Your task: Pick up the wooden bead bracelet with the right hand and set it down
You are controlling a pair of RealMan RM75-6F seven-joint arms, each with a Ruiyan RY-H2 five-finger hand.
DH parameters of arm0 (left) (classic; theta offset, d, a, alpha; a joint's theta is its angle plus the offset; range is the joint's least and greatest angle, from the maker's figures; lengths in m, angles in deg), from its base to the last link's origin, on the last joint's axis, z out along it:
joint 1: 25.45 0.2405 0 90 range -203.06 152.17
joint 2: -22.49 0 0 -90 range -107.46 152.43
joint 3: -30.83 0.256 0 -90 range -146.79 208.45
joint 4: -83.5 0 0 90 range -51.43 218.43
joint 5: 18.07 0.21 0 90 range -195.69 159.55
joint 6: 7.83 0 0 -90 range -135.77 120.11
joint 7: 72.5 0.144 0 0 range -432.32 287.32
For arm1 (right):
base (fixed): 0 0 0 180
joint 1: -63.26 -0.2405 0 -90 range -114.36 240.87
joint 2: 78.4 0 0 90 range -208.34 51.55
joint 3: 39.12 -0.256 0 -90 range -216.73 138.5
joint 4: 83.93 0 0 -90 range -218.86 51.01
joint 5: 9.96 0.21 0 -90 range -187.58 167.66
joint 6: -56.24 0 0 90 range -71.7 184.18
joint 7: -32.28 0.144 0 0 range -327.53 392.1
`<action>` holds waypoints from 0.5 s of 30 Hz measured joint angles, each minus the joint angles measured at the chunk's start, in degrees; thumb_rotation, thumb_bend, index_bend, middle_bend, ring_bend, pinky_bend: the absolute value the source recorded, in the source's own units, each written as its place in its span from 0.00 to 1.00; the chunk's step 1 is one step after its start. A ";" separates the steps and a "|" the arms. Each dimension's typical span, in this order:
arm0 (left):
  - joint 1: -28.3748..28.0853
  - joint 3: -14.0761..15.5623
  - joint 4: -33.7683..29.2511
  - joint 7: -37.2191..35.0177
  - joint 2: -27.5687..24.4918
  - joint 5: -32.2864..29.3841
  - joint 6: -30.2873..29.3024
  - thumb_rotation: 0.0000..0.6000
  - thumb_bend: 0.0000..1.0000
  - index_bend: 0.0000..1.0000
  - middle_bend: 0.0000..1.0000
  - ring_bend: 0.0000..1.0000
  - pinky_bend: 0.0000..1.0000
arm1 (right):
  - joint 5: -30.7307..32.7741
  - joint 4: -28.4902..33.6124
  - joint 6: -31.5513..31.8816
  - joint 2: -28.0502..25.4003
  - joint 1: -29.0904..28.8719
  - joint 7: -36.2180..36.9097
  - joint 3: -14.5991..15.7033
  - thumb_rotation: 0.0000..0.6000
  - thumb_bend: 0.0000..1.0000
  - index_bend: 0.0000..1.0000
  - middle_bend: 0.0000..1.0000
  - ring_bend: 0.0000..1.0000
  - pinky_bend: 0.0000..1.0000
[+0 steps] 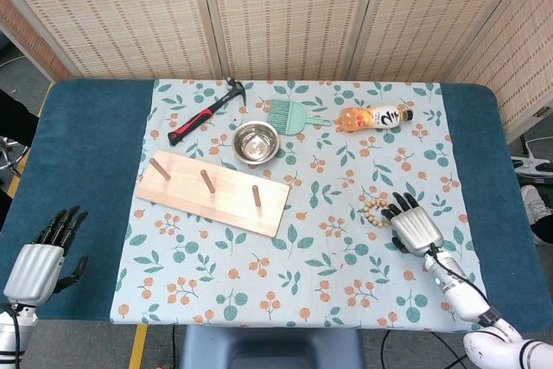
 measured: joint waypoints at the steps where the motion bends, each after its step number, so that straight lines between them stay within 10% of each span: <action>1: 0.00 -0.03 0.02 0.00 0.00 -0.05 0.02 1.00 0.44 0.00 0.00 0.01 0.29 | 0.32 -0.25 -0.17 0.31 -0.17 -0.24 0.03 0.92 0.30 0.29 0.25 0.05 0.12; 15: -0.11 -0.04 0.01 0.08 -0.05 -0.40 0.47 1.00 0.44 0.00 0.00 0.01 0.29 | 2.92 -2.42 -1.67 2.89 -1.82 -2.29 0.16 1.00 0.30 0.46 0.38 0.18 0.20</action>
